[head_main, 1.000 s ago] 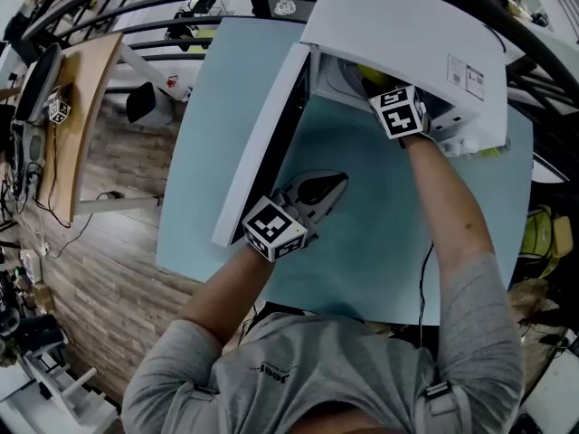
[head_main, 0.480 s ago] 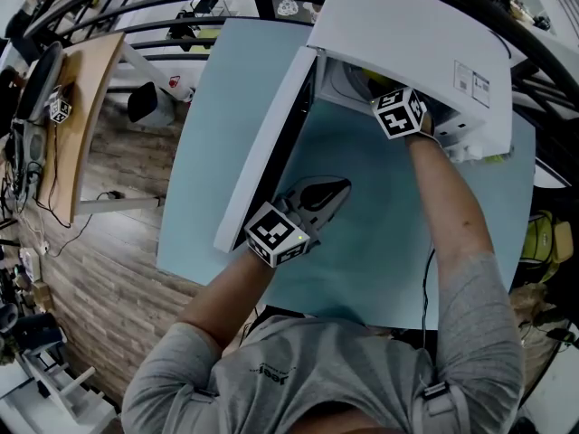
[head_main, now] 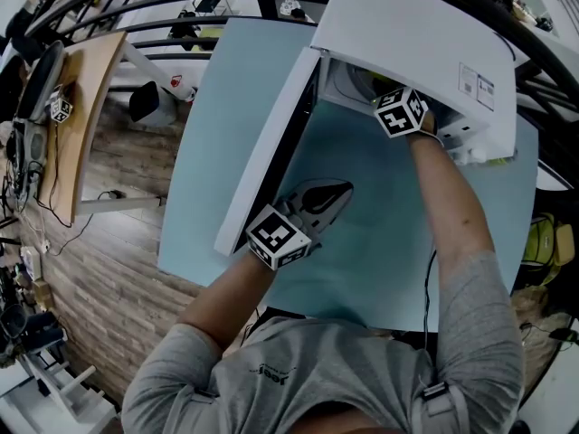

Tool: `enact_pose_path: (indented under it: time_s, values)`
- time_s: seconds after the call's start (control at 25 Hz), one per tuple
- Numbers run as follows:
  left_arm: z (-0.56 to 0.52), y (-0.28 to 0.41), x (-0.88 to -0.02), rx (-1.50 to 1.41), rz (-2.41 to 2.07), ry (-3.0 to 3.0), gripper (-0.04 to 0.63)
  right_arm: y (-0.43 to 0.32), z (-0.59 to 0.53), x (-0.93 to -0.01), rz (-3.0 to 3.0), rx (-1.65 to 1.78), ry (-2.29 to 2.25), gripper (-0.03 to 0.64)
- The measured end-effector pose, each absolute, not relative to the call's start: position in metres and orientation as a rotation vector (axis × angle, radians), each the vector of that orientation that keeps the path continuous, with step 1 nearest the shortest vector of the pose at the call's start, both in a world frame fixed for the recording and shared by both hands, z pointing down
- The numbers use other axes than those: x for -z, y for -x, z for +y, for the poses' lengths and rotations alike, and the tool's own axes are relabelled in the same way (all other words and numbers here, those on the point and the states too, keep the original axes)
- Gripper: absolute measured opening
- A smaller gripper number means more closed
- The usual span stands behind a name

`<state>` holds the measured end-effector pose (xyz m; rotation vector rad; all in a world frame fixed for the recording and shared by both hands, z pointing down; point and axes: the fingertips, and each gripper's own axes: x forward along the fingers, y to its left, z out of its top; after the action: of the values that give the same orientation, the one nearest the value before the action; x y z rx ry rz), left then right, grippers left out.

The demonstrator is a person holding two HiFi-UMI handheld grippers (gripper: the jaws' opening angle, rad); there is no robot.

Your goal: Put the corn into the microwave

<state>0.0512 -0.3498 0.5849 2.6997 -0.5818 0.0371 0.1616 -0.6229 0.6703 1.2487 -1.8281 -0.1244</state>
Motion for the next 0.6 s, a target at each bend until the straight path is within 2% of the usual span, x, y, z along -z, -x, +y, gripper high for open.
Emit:
enact_pose_path:
  time_s: [0.6]
  values:
    - [-0.351,-0.050,-0.582,-0.025,-0.591,-2.705,0.018,-0.173,-0.626,-0.672,-1.831,0.038,-1.323,0.275]
